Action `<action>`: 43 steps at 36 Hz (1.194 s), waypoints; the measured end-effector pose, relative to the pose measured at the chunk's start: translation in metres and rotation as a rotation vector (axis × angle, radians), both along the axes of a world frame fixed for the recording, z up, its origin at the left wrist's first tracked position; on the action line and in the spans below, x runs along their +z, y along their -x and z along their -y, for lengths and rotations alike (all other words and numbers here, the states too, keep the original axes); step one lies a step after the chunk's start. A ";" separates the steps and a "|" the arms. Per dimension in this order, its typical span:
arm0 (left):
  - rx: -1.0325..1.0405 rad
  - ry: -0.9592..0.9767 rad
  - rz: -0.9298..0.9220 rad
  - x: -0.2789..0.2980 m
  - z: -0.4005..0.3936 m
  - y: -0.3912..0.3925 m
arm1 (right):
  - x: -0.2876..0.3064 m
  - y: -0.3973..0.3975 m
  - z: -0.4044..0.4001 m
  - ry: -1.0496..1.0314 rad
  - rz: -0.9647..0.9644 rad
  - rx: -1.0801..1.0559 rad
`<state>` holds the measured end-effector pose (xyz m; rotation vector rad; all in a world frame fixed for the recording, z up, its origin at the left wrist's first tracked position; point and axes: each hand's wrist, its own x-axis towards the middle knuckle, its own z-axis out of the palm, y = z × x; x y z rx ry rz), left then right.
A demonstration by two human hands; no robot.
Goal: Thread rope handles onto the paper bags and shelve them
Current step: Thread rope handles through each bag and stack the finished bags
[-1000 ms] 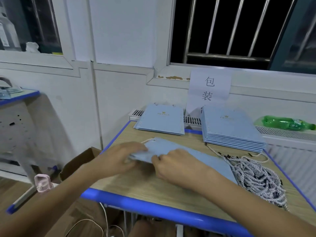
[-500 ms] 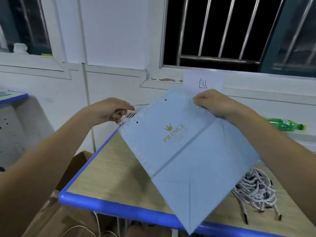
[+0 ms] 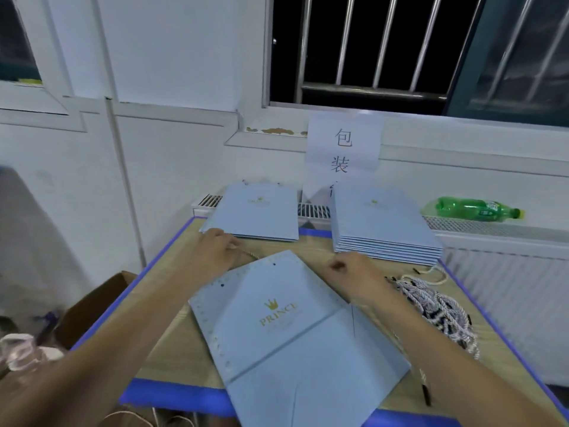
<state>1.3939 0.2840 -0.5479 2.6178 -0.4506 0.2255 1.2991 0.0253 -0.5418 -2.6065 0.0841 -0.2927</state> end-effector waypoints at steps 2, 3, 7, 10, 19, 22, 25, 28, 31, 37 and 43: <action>-0.028 0.012 0.071 -0.001 -0.004 0.004 | 0.008 -0.005 0.020 0.025 0.039 -0.118; -0.058 0.026 0.083 0.000 -0.006 0.007 | 0.012 -0.006 0.029 0.028 0.054 -0.156; -0.284 0.026 -0.019 0.008 -0.009 0.027 | 0.015 -0.009 0.049 0.119 0.007 -0.188; -0.336 0.051 -0.105 0.004 -0.008 0.039 | 0.004 -0.013 0.046 0.188 -0.058 -0.175; -0.273 0.027 -0.097 0.006 -0.005 0.044 | -0.003 -0.027 0.016 0.371 -0.027 -0.171; -0.259 0.000 -0.103 0.007 -0.009 0.043 | 0.003 -0.035 0.010 0.280 -0.037 -0.152; -0.187 0.059 -0.181 0.004 -0.016 0.039 | 0.023 -0.042 -0.002 -0.221 0.090 -0.104; -0.175 0.091 -0.313 0.008 -0.020 0.038 | 0.055 -0.042 -0.016 -0.560 0.196 -0.009; -0.184 0.128 -0.428 0.015 -0.018 0.037 | 0.080 -0.040 -0.034 -0.577 0.214 0.117; -0.131 0.205 -0.446 0.021 -0.006 0.031 | 0.053 -0.039 -0.069 -0.417 0.050 0.301; -0.118 0.250 -0.483 0.015 -0.004 0.025 | 0.007 -0.042 -0.083 -0.287 0.002 0.322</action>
